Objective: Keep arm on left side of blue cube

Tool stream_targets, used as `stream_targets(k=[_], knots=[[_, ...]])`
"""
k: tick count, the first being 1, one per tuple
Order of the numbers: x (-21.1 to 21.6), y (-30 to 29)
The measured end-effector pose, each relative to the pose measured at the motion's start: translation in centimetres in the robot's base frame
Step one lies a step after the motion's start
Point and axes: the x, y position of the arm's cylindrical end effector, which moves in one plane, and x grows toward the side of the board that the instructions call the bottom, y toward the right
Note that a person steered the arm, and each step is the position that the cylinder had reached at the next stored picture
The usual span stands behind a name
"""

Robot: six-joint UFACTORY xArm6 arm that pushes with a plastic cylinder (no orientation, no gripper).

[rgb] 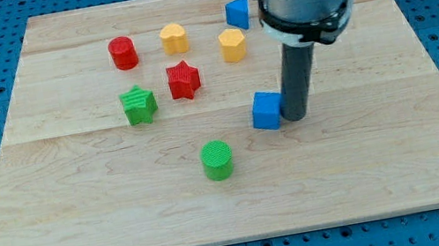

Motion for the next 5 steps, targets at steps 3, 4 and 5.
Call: stream_targets(k=[3, 4, 5], knots=[[-4.8, 3.7], [-6.9, -0.6], [-7.2, -6.2]])
